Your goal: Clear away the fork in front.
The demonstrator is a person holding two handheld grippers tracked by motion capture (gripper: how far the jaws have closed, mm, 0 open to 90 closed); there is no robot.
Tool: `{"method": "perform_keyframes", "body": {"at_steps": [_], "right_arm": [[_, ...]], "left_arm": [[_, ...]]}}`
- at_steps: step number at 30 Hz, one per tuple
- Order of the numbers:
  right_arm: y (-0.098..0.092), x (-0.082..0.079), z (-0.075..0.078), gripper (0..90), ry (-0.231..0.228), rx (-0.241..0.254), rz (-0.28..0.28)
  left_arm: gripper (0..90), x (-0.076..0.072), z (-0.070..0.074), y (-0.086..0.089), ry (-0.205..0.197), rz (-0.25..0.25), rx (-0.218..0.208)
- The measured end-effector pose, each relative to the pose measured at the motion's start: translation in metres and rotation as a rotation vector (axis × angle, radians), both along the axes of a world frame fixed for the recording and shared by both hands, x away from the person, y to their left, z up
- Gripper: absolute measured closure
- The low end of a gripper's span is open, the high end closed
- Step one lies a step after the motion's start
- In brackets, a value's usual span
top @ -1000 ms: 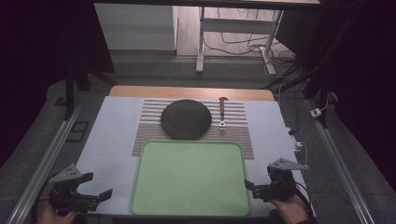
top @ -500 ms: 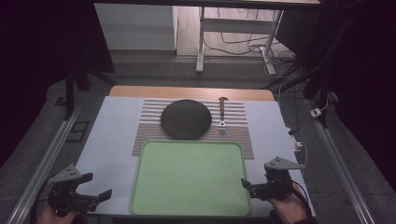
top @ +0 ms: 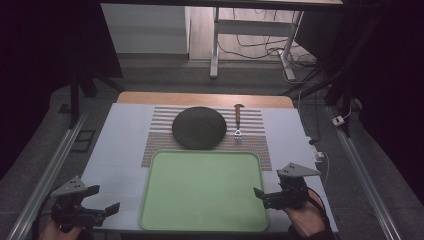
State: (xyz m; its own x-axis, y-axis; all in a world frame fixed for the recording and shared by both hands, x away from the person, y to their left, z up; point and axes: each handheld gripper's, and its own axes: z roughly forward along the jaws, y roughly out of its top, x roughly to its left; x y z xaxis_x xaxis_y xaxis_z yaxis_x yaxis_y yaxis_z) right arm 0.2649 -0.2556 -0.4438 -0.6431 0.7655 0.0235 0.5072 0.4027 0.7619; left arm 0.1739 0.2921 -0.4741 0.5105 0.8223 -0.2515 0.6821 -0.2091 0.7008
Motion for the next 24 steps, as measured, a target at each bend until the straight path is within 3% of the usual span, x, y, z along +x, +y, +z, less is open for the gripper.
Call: {"method": "perform_keyframes", "body": {"at_steps": [10,24], "right_arm": [[0.008,0.013,0.002,0.0,0.006,-0.007,-0.005],[0.024,0.030,-0.001,0.0,0.012,-0.090,-0.030]], "left_arm": [[0.0,0.000,0.000,0.000,0.002,-0.001,0.002],[0.0,0.001,0.000,-0.001,0.004,-0.004,0.008]]}}
